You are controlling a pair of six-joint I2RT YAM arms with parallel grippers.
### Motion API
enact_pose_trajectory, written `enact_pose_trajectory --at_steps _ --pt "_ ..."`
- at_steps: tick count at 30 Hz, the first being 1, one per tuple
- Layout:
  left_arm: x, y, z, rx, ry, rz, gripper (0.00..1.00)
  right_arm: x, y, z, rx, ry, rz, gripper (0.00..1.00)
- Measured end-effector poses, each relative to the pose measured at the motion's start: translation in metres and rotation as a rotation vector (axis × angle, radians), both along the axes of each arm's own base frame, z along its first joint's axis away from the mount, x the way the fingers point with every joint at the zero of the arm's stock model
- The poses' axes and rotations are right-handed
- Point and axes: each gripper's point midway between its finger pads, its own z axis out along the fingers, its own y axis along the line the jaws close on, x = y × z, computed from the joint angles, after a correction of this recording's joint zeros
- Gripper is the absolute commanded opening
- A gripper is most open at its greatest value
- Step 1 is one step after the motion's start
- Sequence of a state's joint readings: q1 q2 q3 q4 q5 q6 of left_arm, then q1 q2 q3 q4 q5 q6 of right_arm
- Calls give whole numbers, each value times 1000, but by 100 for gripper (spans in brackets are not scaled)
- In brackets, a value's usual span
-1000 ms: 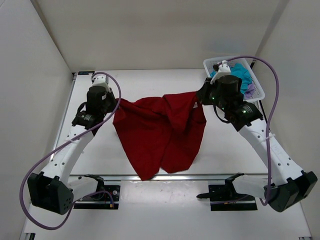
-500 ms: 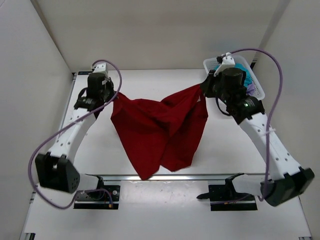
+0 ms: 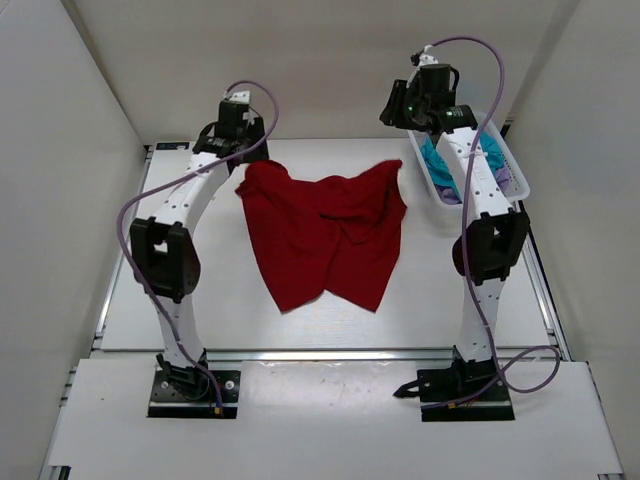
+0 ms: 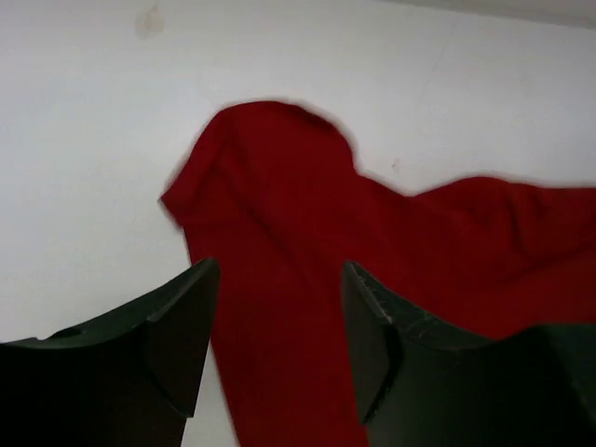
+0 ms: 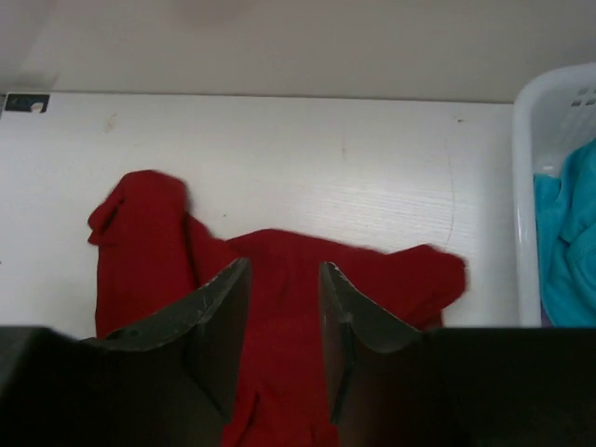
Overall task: Fold and stack the t-shirts
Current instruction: Flatten out the tshirt
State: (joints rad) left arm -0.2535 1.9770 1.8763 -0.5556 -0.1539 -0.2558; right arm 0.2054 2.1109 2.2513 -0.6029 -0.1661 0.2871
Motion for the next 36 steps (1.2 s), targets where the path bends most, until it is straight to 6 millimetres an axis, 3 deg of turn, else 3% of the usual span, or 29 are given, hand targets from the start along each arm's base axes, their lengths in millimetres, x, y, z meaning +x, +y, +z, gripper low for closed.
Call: enact_pose_trajectory --at_steps 3,5,7,11,14,16,19,22,28,32,36 --pt "-36 18 -18 -42 48 26 55 -20 12 18 -7 -17 27 30" --pt "-70 31 -39 -62 80 57 46 -58 24 6 -22 10 58 27" --pt "-120 27 -70 -94 129 56 41 -117 40 -31 -38 76 109 23" --pt "-227 1 -137 -162 270 -11 35 -218 55 -106 -56 226 216 23" --pt "-286 -8 -172 -202 348 -15 33 -260 45 -146 -86 295 228 23" --pt "-310 -14 -181 -242 358 -9 35 -282 38 -160 -92 311 228 24" --pt "-330 -31 -181 -352 327 -6 41 -308 29 -169 -78 304 231 26" --pt "-337 -41 -181 -476 299 28 42 -321 26 -168 -51 277 232 26" --pt "-344 -48 -191 -647 303 136 51 -335 34 -171 -22 263 251 27" --pt "-346 -49 -187 -743 288 186 50 -339 38 -174 -7 266 255 26" --pt "-354 -66 -187 -789 328 175 47 -339 41 -173 6 261 254 27"
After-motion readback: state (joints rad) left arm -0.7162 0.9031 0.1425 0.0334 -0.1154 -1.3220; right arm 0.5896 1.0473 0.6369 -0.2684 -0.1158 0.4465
